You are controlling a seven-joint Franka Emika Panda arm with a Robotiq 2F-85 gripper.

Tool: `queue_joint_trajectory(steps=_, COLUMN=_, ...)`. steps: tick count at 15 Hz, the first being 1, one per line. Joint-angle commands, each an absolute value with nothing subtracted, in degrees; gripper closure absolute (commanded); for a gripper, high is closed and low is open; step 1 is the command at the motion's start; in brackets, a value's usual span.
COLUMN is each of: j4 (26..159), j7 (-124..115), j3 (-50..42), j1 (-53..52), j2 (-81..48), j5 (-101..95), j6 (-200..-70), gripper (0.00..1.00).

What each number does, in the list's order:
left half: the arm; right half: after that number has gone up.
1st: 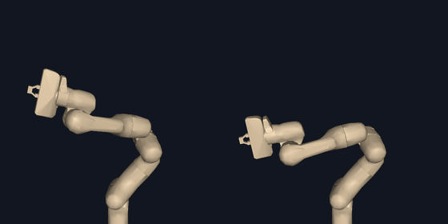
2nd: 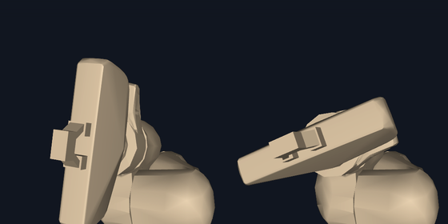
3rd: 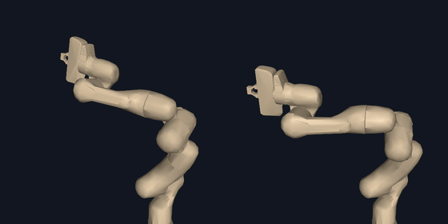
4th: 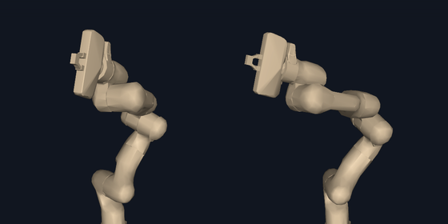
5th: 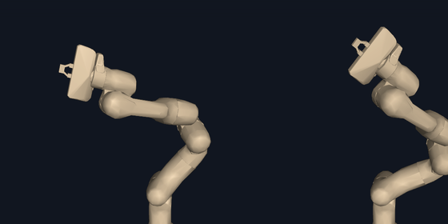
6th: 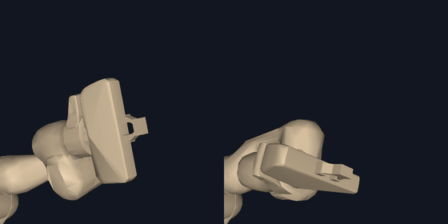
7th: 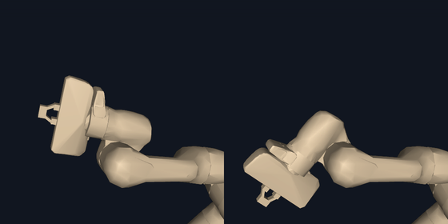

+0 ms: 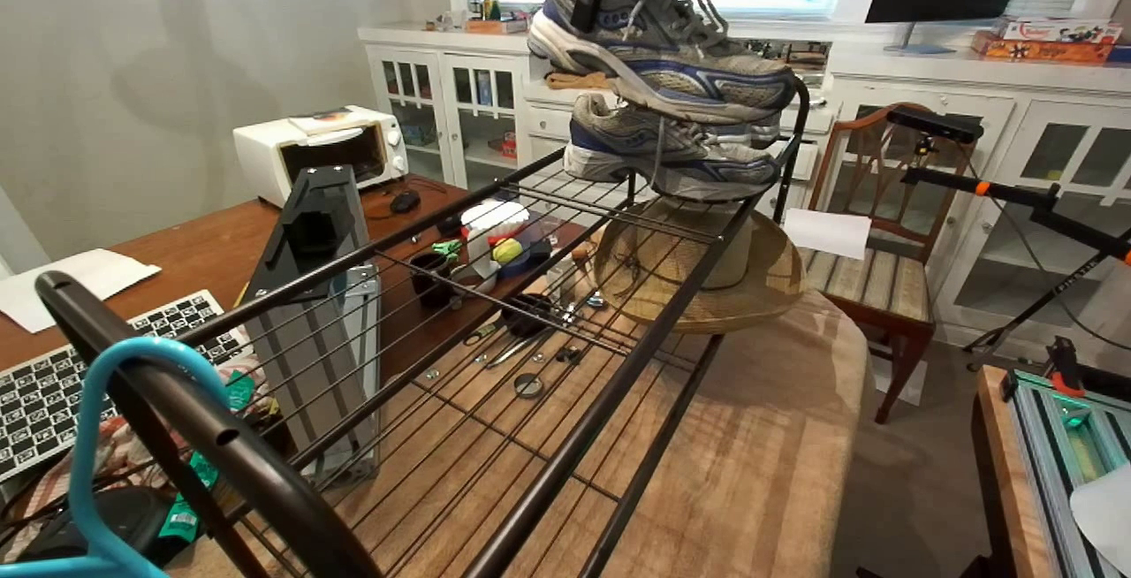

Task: Pick up the sneaker on the left and put it on top of the right sneaker on the left.

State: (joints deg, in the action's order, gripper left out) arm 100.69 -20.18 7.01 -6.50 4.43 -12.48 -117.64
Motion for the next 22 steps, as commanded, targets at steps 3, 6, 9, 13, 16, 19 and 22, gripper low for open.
queue_joint_trajectory(steps=3, j4=100.89, j7=-17.55, j3=5.63, j1=-4.47, j2=4.88, j5=-12.04, j6=-118.35, gripper=0.97)
queue_joint_trajectory(steps=6, j4=101.89, j7=-16.35, j3=4.84, j1=-3.73, j2=5.55, j5=-11.29, j6=-118.87, gripper=0.97)
queue_joint_trajectory(steps=9, j4=103.20, j7=-14.17, j3=3.79, j1=-2.93, j2=6.16, j5=-9.14, j6=-119.59, gripper=0.97)
queue_joint_trajectory(steps=13, j4=105.35, j7=-8.44, j3=2.16, j1=-2.31, j2=6.69, j5=-2.44, j6=-121.98, gripper=0.97)
queue_joint_trajectory(steps=16, j4=107.87, j7=-3.80, j3=1.34, j1=-2.05, j2=7.73, j5=1.90, j6=-124.03, gripper=0.97)
queue_joint_trajectory(steps=19, j4=109.97, j7=-0.99, j3=0.79, j1=-1.76, j2=8.95, j5=3.85, j6=-124.86, gripper=0.97)
queue_joint_trajectory(steps=22, j4=111.88, j7=0.14, j3=0.35, j1=-1.48, j2=10.49, j5=4.09, j6=-125.39, gripper=0.97)
